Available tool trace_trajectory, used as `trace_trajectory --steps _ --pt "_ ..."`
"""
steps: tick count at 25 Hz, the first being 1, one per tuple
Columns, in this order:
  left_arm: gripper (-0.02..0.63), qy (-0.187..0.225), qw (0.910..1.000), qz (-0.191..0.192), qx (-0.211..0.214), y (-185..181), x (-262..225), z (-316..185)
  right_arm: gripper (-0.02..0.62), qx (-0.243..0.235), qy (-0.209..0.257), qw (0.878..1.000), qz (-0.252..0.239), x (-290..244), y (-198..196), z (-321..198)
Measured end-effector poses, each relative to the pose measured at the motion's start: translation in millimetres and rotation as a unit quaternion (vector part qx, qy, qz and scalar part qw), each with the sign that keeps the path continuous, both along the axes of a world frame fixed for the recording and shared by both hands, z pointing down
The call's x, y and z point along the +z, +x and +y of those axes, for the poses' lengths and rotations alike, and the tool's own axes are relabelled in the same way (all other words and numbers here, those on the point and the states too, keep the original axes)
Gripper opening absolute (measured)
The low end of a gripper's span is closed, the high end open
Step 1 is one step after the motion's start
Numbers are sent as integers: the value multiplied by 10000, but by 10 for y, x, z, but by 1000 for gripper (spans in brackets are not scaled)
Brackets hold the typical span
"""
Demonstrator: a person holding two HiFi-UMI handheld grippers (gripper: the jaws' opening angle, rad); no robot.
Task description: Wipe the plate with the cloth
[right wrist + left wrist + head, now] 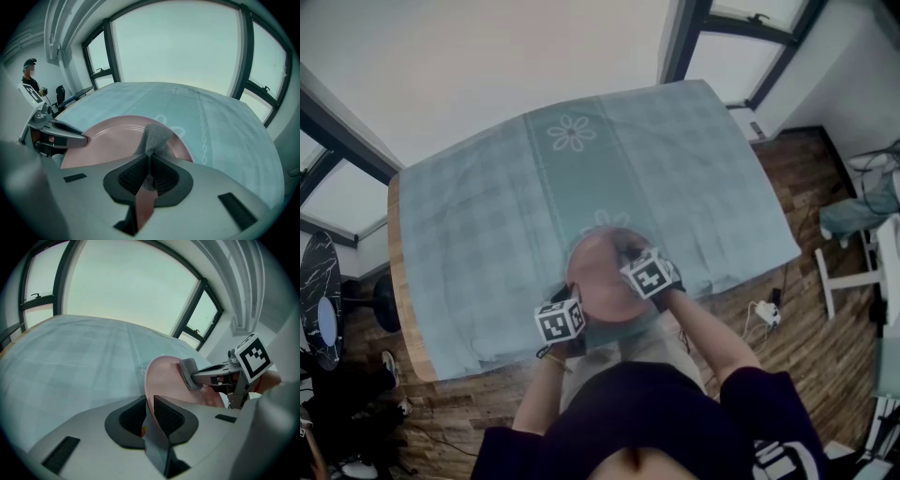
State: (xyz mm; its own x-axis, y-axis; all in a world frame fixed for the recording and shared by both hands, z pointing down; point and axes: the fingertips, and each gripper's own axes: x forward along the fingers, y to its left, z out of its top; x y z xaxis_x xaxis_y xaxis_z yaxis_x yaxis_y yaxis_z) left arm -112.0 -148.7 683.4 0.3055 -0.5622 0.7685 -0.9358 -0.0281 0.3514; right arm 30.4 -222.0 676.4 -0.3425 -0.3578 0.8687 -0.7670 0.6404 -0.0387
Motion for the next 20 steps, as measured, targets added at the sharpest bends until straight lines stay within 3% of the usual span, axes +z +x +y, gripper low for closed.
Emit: trace_trajectory --steps 9,20 --pt "64 -34 10000 4 -4 3 21 8 32 -125 -253 9992 297 121 -24 71" --pt "64 0 10000 -4 -3 5 23 -1 32 -236 -514 9982 198 151 -76 288"
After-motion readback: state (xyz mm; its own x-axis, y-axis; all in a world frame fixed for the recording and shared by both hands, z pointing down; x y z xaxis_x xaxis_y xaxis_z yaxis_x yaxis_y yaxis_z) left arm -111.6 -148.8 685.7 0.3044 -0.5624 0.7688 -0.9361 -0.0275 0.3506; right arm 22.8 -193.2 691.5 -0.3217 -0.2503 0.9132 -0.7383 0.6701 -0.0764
